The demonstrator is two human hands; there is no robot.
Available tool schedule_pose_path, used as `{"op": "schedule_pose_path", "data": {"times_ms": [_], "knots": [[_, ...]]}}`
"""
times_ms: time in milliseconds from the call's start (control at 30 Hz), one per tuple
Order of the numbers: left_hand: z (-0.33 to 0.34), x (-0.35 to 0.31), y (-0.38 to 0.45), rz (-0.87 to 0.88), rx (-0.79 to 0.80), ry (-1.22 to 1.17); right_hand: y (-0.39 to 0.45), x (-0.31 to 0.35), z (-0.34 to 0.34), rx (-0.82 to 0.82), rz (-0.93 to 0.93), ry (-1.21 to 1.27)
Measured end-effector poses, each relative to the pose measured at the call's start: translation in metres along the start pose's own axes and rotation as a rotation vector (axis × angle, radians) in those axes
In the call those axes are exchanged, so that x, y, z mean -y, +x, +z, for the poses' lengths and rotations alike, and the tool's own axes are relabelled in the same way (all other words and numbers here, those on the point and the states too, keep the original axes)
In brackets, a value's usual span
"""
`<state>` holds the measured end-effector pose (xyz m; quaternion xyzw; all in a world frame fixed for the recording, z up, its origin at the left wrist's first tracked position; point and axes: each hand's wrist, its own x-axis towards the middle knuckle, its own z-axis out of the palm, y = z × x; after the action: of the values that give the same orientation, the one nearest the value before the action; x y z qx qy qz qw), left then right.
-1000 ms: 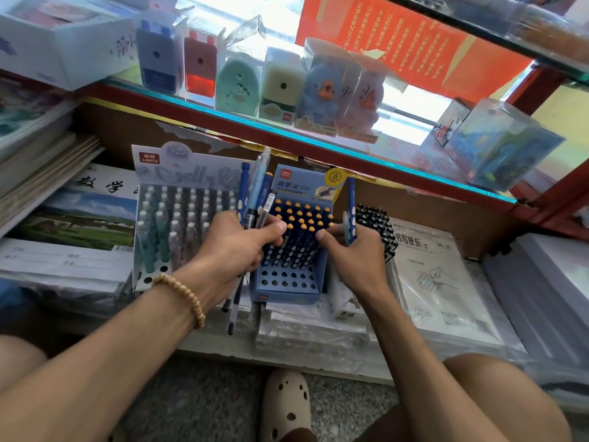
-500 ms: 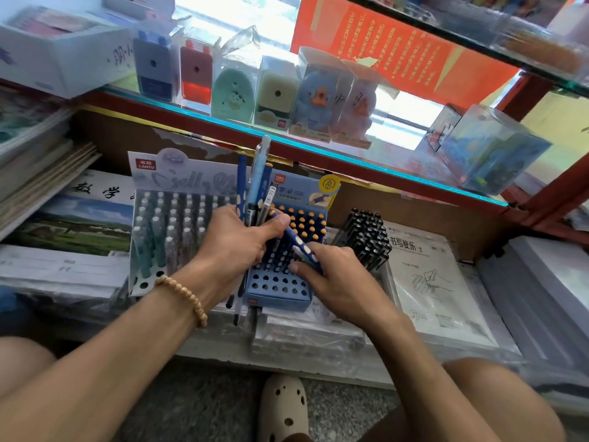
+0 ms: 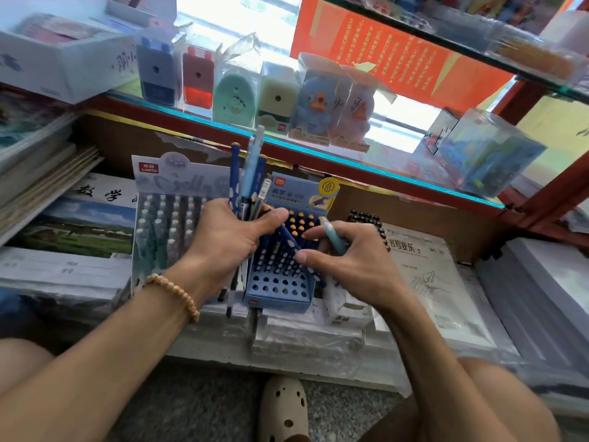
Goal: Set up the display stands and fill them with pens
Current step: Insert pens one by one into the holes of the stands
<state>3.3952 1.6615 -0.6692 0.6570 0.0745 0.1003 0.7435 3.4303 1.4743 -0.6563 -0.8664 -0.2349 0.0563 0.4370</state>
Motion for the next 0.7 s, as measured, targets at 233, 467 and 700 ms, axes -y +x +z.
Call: {"op": "schedule_pose_path", "data": {"times_ms": [233, 467, 700], "knots": [[0.006, 0.004, -0.008, -0.064, 0.059, -0.032, 0.001, 0.0, 0.014, -0.092, 0.033, 0.296], [0.007, 0.022, -0.011, -0.186, 0.228, 0.097, 0.004, 0.003, 0.011, -0.254, 0.187, 0.767], [0.01, 0.032, -0.006, -0.2, 0.101, 0.164, 0.0, -0.014, -0.016, -0.441, 0.262, 0.66]]}}
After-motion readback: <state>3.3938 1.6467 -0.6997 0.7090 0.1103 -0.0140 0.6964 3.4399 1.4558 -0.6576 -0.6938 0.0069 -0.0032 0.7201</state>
